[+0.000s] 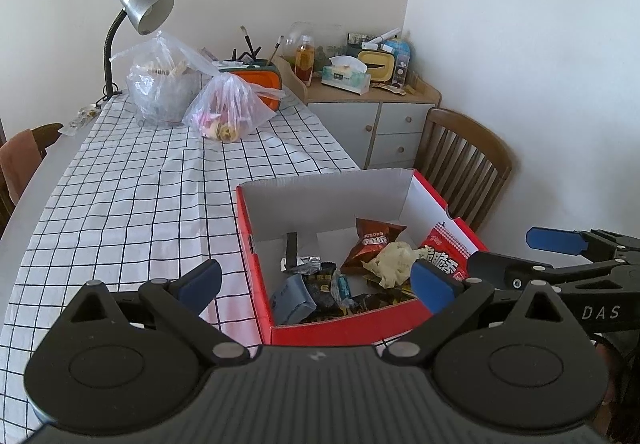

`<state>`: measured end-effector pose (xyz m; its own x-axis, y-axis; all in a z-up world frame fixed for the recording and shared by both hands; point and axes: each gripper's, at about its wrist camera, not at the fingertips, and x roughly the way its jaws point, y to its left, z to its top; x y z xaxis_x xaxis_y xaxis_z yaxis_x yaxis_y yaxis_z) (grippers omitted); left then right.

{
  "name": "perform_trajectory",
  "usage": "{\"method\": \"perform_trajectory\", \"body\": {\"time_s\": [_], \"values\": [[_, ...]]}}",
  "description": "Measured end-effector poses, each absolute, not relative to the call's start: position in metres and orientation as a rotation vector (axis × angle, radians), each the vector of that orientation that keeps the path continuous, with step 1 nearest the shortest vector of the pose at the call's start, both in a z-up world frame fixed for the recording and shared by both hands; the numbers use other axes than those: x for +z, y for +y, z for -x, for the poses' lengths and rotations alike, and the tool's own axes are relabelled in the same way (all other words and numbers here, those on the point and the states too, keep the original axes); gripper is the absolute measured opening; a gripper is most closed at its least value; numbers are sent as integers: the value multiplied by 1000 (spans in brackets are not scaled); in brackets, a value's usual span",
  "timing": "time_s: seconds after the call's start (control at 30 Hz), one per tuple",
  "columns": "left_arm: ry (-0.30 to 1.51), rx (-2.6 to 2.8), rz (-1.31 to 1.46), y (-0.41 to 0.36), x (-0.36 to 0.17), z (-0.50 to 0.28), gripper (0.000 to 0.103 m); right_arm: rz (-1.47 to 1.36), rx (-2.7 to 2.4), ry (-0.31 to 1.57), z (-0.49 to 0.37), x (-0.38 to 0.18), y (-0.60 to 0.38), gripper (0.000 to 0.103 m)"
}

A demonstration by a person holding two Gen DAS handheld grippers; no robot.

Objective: Organize snacks

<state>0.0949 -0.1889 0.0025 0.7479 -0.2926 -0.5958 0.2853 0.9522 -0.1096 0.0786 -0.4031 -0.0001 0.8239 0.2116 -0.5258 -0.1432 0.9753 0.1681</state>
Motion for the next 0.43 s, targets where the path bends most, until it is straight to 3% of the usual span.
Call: {"method": "perform_trajectory", "body": {"time_s": [0.43], "values": [[684, -309, 40, -187, -3, -94, 102, -128, 190, 593, -75, -4, -401, 103]]}}
